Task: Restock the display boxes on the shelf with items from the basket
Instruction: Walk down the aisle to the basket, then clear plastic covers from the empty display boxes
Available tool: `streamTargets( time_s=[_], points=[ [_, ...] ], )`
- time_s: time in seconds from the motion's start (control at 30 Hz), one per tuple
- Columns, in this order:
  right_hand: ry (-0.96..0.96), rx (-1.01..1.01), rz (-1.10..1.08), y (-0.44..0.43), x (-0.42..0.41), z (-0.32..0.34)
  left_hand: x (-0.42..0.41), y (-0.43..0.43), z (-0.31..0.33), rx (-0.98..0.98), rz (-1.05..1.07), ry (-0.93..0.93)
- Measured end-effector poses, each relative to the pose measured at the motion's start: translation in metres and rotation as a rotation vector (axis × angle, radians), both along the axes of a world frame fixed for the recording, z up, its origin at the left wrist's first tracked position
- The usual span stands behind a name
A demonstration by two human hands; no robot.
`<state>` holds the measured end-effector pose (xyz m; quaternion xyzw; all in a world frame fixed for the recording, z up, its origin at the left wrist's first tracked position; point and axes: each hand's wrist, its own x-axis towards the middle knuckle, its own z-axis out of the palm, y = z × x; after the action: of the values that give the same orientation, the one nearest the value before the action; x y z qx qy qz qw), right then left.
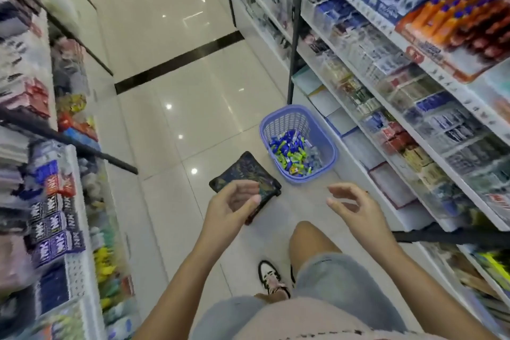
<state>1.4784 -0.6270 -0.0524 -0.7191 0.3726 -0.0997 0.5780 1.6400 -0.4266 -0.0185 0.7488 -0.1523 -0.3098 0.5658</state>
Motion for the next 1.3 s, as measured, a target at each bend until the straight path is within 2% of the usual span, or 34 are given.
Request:
streamTargets(
  time_s=[0.27, 0.53, 0.7, 0.8, 1.0, 1.13, 1.3],
  points=[
    [0.049, 0.071, -0.167, -0.074, 0.085, -0.039, 0.106, -0.108, -0.038, 0.052, -0.193, 0.066],
    [0.128, 0.103, -0.259, -0.179, 0.171, -0.069, 0.208, -0.241, -0.062, 0.115, -0.403, -0.070],
    [0.195, 0.131, -0.368, -0.206, 0.207, -0.089, 0.254, -0.303, -0.089, 0.169, -0.558, -0.121],
    [0.278, 0.141, -0.415, -0.214, 0.219, -0.116, 0.269, -0.332, -0.118, 0.197, -0.668, -0.079],
    [0.434, 0.124, -0.474, -0.243, 0.245, -0.218, 0.301, -0.405, -0.239, 0.346, -1.055, -0.148],
    [0.519, 0.245, -0.548, -0.248, 0.254, -0.315, 0.311, -0.445, -0.342, 0.445, -1.318, -0.265],
    [0.639, 0.317, -0.559, -0.249, 0.257, -0.445, 0.310, -0.471, -0.479, 0.548, -1.511, -0.437]
  ],
)
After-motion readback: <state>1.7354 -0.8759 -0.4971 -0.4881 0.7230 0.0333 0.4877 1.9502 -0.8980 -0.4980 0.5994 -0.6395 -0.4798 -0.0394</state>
